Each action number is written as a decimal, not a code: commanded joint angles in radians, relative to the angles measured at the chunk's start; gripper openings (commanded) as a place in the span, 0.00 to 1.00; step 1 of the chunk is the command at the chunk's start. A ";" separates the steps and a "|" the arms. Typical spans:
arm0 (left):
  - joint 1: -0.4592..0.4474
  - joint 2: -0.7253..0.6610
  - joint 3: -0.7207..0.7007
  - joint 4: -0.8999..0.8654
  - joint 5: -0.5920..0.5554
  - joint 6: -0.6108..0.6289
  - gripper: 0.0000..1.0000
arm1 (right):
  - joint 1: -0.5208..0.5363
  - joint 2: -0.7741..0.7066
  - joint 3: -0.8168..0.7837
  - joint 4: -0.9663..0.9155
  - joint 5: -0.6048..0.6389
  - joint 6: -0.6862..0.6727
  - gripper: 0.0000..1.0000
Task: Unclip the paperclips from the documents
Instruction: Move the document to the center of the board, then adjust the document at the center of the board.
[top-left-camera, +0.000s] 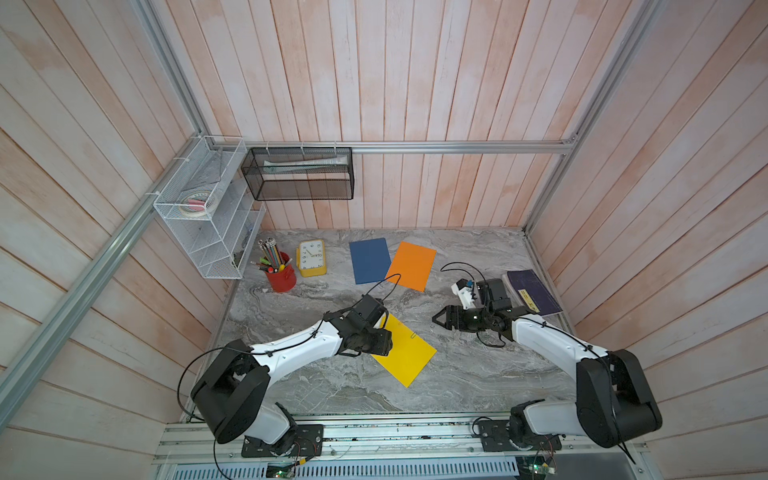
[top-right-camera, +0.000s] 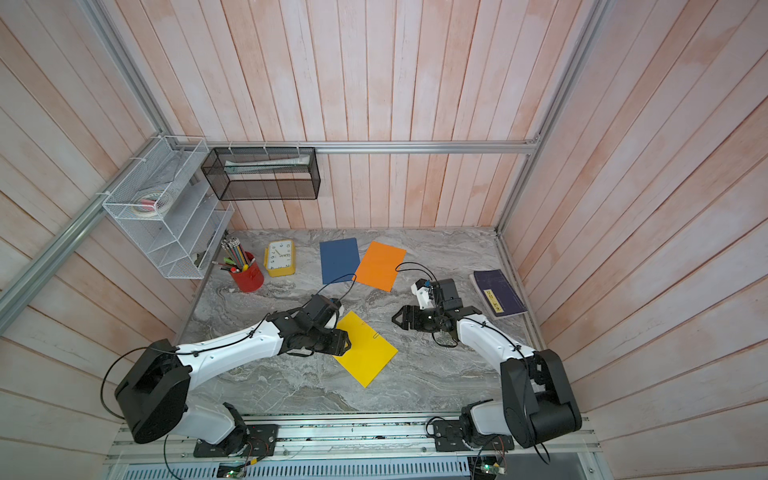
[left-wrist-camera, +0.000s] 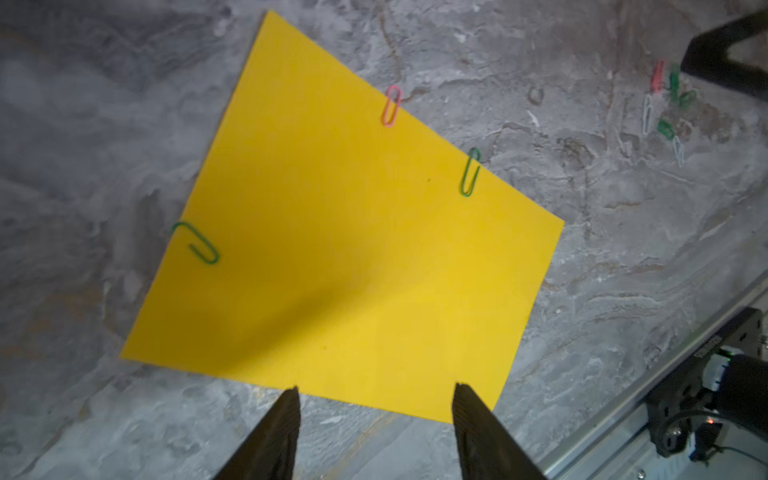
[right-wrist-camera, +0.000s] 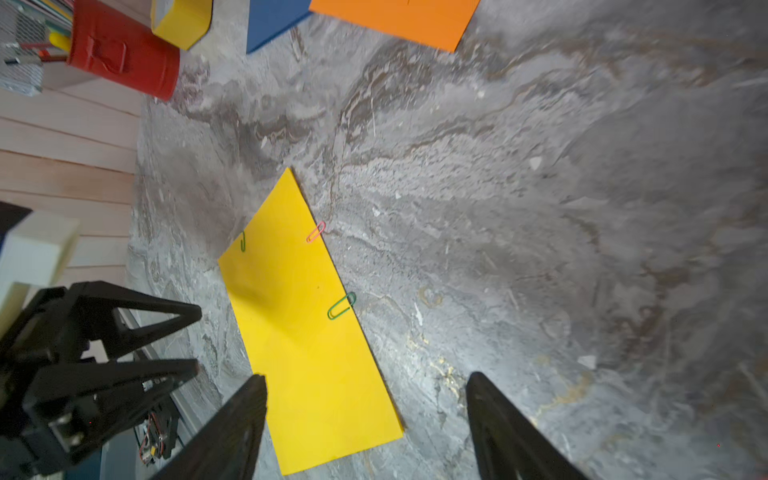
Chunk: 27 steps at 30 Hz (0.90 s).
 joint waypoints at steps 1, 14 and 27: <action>0.040 -0.060 -0.048 0.042 0.000 -0.108 0.62 | 0.048 0.025 -0.015 0.007 0.035 -0.004 0.77; 0.071 0.030 -0.081 0.022 0.018 -0.106 0.62 | 0.155 0.075 -0.044 0.053 0.062 0.039 0.77; 0.069 0.134 -0.037 0.028 0.008 -0.075 0.62 | 0.190 0.098 -0.073 0.091 0.048 0.065 0.77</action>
